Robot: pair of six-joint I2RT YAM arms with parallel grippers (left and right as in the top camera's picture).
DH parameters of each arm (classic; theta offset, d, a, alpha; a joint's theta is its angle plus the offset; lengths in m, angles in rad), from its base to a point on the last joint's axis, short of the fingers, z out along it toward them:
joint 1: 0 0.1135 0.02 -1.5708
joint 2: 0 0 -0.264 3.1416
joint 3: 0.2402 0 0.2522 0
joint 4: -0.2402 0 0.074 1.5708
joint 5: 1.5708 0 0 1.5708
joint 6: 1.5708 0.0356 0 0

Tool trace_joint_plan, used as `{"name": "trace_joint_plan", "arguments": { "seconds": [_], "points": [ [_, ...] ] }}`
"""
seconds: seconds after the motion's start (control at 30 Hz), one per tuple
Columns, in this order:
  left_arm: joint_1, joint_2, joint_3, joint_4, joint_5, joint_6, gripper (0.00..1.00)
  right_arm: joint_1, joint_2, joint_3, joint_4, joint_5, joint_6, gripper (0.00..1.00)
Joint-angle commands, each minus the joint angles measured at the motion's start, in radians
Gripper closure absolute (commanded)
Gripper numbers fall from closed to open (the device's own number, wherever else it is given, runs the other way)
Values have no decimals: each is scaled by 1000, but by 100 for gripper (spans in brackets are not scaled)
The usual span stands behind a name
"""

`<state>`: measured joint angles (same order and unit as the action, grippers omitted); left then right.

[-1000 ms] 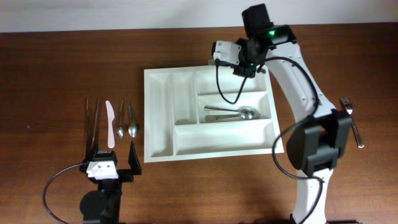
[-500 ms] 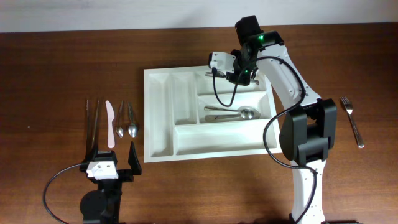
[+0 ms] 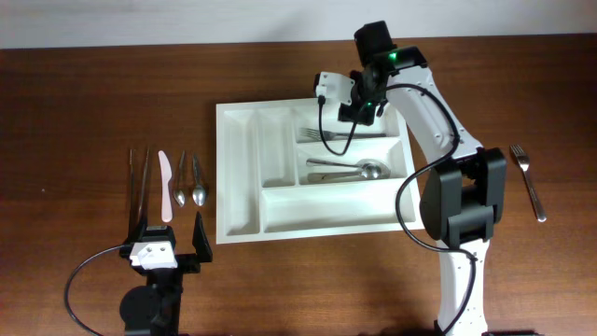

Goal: Pack container
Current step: 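Place the fork with the right gripper in the tray's upper compartment, then lower the right gripper onto the remaining fork and grasp it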

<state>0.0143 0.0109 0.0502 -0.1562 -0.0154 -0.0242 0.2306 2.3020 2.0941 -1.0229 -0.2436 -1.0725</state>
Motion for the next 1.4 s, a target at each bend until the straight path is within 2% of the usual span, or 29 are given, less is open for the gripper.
{"name": "trace_joint_plan", "arguments": {
  "seconds": [0.0, 0.07, 0.2, 0.27, 0.47, 0.67, 0.8, 1.1, 1.37],
  "points": [
    [0, -4, -8, 3, -8, -10, 1, -74, -71, 75, -5, 188, 317, 64],
    [0, -4, -7, 3, -7, -10, 1, -119, -94, 101, -37, 306, 416, 46],
    [0, -4, -7, 3, -7, -10, 1, -240, -122, 142, -180, 369, 462, 37],
    [0, -4, -7, 3, -7, -10, 1, -348, -120, 138, -255, 369, 468, 33],
    [0, -4, -7, 3, -7, -10, 1, -613, -96, 80, -275, 253, 469, 32],
    [0, -4, -8, 3, -7, -10, 1, -752, -89, 5, -223, 243, 472, 32],
    [0, -4, -8, 3, -7, -10, 1, -832, -88, -92, -132, 196, 471, 28],
    [0, -4, -7, 3, -7, -10, 1, -852, -86, -254, -5, 131, 445, 30],
    [0, -4, -7, 3, -7, -10, 1, -851, -84, -423, 133, 122, 446, 38]
  ]
}}
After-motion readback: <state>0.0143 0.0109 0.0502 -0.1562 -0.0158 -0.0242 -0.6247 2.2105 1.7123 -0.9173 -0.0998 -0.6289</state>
